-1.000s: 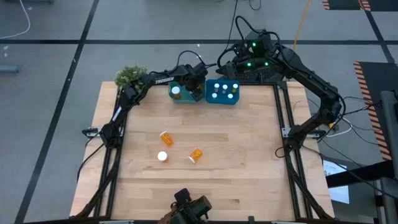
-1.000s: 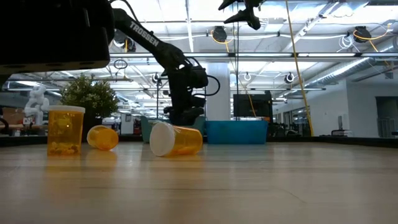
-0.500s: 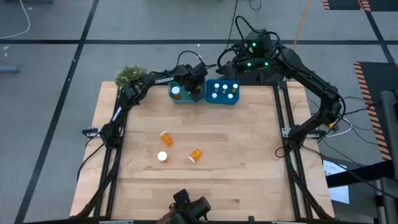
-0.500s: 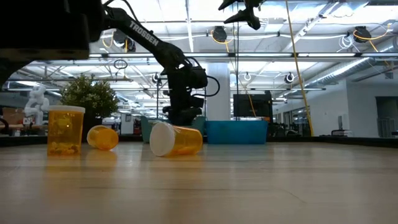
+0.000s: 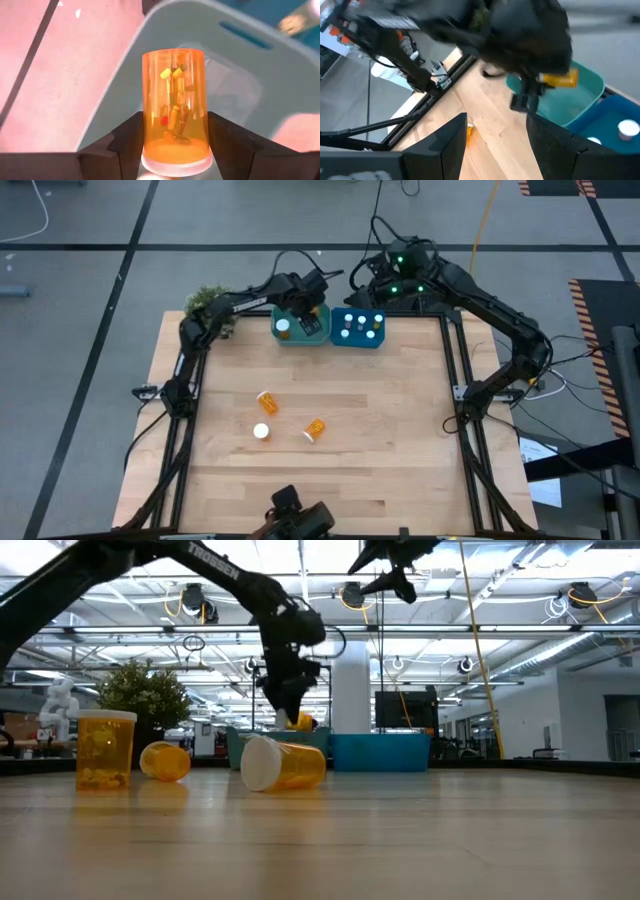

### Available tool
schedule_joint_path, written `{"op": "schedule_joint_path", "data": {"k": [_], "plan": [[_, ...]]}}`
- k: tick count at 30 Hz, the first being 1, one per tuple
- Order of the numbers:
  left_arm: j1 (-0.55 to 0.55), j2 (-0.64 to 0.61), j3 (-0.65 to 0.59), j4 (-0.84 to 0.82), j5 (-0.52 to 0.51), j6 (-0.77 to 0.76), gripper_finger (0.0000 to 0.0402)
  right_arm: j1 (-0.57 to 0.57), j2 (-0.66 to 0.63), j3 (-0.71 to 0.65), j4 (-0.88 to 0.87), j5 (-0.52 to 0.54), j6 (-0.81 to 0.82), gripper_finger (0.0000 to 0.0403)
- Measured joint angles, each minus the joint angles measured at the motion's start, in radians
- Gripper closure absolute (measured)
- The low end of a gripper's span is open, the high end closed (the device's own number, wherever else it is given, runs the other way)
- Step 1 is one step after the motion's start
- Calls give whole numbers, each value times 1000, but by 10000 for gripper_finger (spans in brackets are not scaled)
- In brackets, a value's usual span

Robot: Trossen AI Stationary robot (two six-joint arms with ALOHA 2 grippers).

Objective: Pick and place medicine bottles into bin by pill shape (circle, oval)
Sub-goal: Put the large orange capsule bottle into the green bin

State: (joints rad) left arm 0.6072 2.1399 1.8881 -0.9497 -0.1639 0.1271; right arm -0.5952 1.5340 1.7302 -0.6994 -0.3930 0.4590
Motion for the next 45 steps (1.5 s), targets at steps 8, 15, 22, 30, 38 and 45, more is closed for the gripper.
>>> {"op": "schedule_joint_path", "data": {"k": [8,15,22,30,38,45], "plan": [[-13,-145,0,-82,114,-90,197,14,0,-122,101,-3,23,207],[-34,-292,0,-103,284,-213,197,20,-1,-167,151,1,-86,207],[-76,-381,0,-103,346,-254,197,9,0,-244,255,22,74,200],[-158,-406,0,-103,312,-166,197,-46,-2,-332,470,-210,596,143],[-211,-406,0,-92,290,-87,197,-51,-1,-395,572,-381,712,64],[-210,-406,0,-93,290,-50,197,-14,1,-398,672,-388,764,58]]}}
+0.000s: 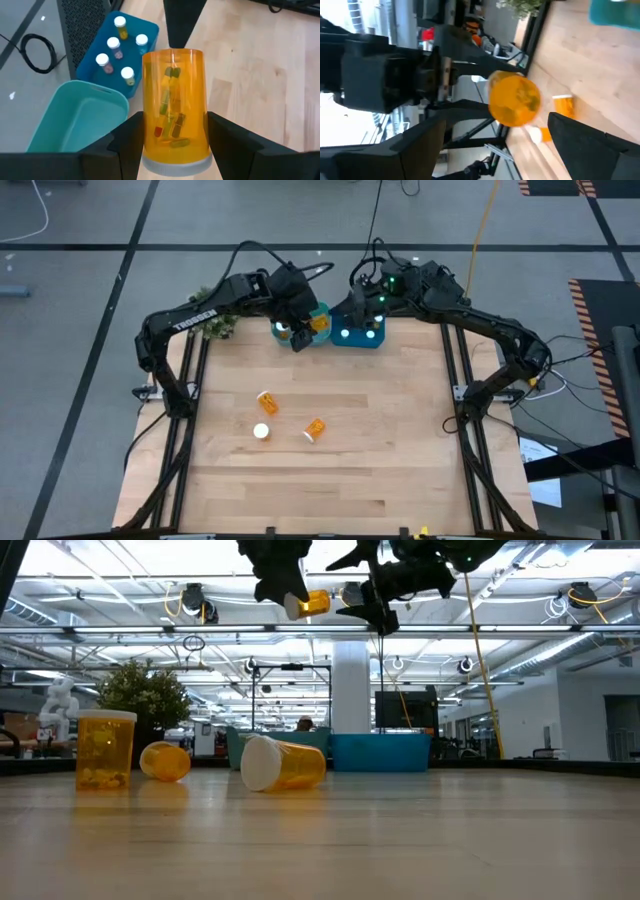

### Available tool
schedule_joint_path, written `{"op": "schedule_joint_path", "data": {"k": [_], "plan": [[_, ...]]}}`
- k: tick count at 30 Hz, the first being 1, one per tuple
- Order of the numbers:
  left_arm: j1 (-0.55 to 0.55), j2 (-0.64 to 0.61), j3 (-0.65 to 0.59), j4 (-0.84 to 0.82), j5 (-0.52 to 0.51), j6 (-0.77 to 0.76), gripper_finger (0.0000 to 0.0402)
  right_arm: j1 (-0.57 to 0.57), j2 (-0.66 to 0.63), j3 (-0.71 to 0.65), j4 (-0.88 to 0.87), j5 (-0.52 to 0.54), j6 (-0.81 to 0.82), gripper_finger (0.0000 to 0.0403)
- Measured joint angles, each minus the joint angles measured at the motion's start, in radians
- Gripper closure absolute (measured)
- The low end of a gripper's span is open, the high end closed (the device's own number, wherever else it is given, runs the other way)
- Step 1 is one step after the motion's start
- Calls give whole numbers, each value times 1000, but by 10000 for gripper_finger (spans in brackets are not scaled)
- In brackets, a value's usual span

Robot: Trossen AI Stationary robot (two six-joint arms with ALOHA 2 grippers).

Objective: Pick and place medicine bottles into bin by pill shape (circle, oval)
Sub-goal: Put the large orange capsule bottle into the green bin

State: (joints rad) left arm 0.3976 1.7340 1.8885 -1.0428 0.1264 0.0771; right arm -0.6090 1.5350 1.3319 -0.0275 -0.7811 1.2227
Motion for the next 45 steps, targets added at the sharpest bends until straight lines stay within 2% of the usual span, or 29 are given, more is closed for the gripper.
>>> {"op": "schedule_joint_path", "data": {"k": [6,14,30,34,39,42,45], "plan": [[-1,0,0,0,1,23,197,39,37,1,29,49,24,61],[-6,0,0,0,4,30,197,71,100,1,178,73,93,66],[-6,-2,0,1,-37,83,197,72,102,1,167,86,81,194],[-6,-2,0,0,-42,94,197,71,102,1,167,88,75,213],[-6,-2,0,1,-55,86,196,69,103,1,170,103,67,214],[-6,-11,0,3,-56,71,179,58,103,1,176,97,54,213],[-6,-37,-1,9,-60,50,138,38,102,2,197,81,49,215]]}}
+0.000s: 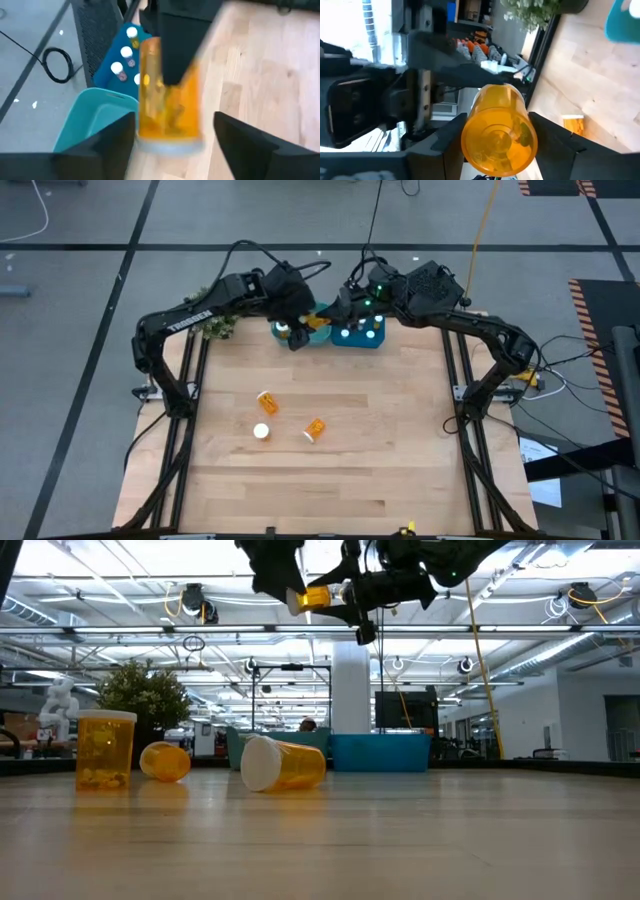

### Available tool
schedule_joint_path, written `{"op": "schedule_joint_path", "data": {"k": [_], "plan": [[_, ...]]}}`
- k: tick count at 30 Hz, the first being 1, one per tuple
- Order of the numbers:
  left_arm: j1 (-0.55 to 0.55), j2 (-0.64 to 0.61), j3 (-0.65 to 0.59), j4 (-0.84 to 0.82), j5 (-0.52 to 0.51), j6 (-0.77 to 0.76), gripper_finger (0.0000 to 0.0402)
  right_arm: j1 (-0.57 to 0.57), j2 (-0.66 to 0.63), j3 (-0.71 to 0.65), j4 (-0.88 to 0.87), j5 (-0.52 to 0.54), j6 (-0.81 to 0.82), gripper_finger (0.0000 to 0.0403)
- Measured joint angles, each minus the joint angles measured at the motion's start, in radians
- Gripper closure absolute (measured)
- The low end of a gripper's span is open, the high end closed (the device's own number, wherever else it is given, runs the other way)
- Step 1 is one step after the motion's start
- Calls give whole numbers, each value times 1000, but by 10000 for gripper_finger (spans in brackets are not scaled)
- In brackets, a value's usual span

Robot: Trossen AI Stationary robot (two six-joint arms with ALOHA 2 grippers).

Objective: Pick and place medicine bottles into bin by pill shape (circle, oval)
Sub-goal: Put the large orange capsule bottle into the green bin

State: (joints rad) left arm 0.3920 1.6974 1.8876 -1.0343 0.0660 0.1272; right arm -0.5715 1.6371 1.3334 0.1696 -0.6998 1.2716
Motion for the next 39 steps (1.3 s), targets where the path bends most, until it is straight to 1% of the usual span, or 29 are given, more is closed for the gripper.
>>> {"op": "schedule_joint_path", "data": {"k": [4,7,10,13,15,19,21,24,26,29,31,34,39], "plan": [[2,-55,0,48,-30,-36,78,-41,0,0,46,-52,2,217],[15,-96,0,110,-34,-93,50,-74,0,0,90,-116,3,216],[35,-141,1,173,-30,-174,43,-104,0,0,153,-167,13,216],[76,-176,1,220,42,-304,44,-124,0,0,234,-169,24,218],[104,-188,1,267,92,-420,50,-130,0,0,307,-167,11,218],[170,-203,1,317,191,-652,70,-125,0,0,467,-137,-16,216],[191,-204,1,331,203,-715,83,-115,0,0,545,-100,-18,217],[219,-215,0,347,213,-776,99,-107,-1,1,613,-52,-21,218],[233,-229,0,359,272,-837,106,-103,-1,0,646,-29,-21,218],[263,-231,1,383,377,-987,111,-100,-1,0,671,12,-3,217],[287,-222,1,403,457,-1045,106,-95,-1,0,672,26,0,218],[292,-200,1,421,464,-1051,84,-89,-1,0,678,46,-1,218],[289,-140,1,416,469,-1022,21,-88,-1,0,676,52,-2,217]]}}
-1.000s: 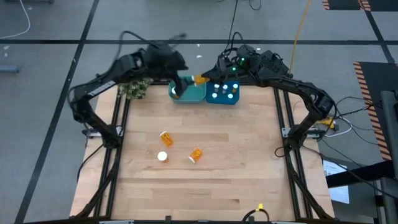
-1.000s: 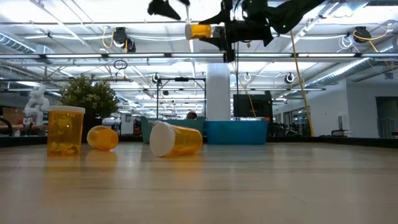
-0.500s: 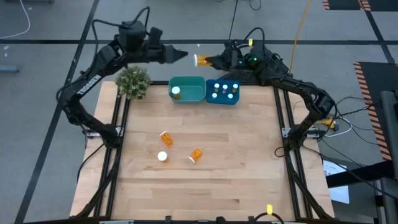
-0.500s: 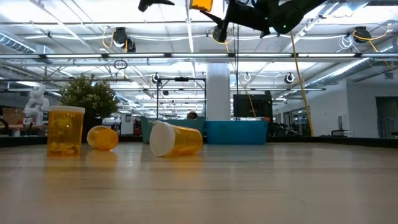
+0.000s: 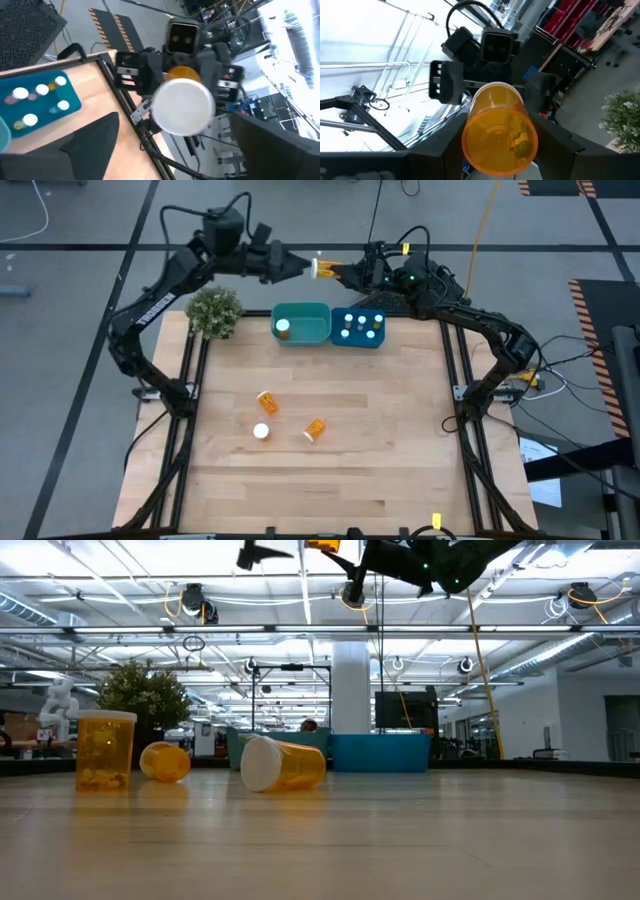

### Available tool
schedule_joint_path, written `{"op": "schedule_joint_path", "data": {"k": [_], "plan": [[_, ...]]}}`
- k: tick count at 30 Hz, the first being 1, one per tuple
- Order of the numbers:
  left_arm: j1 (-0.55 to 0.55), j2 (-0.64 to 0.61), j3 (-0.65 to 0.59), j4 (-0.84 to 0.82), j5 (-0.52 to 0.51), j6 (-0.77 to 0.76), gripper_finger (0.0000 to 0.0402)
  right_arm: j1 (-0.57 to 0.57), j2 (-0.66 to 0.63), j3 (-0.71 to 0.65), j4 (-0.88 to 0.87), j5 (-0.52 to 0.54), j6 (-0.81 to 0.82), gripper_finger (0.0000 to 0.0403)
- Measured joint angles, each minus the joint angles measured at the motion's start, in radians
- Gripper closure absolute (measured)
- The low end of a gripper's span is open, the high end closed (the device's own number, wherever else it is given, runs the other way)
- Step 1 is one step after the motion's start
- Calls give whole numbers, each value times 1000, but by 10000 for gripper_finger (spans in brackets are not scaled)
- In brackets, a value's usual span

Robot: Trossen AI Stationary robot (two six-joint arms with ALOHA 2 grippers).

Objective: Pick and place medicine bottles into bin by pill shape (circle, oval)
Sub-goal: Put the large orange capsule bottle into the green bin

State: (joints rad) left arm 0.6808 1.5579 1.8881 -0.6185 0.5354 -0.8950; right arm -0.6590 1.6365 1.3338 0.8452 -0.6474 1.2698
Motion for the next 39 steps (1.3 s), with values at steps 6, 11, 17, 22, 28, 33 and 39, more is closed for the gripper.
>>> {"op": "schedule_joint_path", "data": {"k": [6,11,17,22,28,33,39], "plan": [[-17,59,-1,67,22,9,19,0,0,0,-5,42,0,218],[-13,58,0,108,-36,41,22,0,0,0,-16,47,1,218],[-13,59,0,113,-34,55,23,0,0,-1,-27,52,1,218],[-18,77,0,105,-31,65,25,0,0,-1,-27,71,0,217],[-13,106,0,128,26,39,67,0,0,-1,-28,70,1,217],[-9,109,0,165,41,23,112,0,1,-1,-27,69,4,217],[17,109,0,166,61,17,146,0,1,-1,-38,69,5,216]]}}
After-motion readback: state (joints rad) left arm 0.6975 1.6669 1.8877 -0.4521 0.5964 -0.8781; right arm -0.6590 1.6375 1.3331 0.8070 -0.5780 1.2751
